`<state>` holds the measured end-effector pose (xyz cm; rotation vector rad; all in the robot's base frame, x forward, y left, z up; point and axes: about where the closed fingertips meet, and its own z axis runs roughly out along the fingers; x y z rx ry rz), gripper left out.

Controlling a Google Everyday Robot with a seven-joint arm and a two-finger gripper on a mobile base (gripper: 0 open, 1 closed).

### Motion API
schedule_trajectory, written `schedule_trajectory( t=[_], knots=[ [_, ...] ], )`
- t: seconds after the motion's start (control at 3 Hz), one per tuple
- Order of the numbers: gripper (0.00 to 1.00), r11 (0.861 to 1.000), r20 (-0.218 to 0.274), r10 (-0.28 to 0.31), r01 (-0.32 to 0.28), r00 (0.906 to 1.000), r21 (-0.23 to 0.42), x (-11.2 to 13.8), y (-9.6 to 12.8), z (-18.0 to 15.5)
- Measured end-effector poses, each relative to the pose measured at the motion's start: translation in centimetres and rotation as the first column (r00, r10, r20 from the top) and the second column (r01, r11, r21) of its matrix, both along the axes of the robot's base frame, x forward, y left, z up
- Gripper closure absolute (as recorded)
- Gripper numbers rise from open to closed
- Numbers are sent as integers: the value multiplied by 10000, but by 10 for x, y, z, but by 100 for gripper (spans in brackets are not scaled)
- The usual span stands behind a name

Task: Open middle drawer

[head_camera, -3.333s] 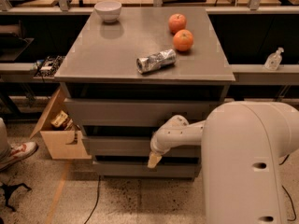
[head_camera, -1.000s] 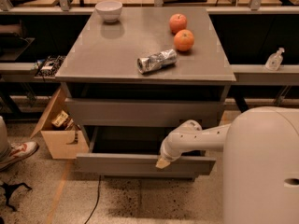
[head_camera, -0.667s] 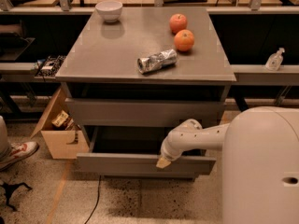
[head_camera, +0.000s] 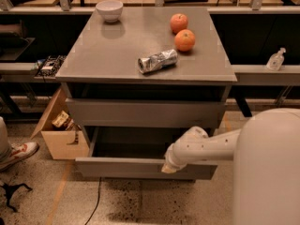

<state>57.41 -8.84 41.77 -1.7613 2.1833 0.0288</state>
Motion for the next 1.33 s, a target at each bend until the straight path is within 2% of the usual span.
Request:
schedule_trajectory(
  t=[0.67, 1.0, 1.33],
  knots=[
    [100, 10000, -4, 94, -94, 10000, -9, -10, -2, -2],
    [100, 9998, -132, 136, -134, 9998, 148, -45, -10, -9],
    [100, 9998, -132, 136, -134, 9998, 148, -45, -9, -5]
  ],
)
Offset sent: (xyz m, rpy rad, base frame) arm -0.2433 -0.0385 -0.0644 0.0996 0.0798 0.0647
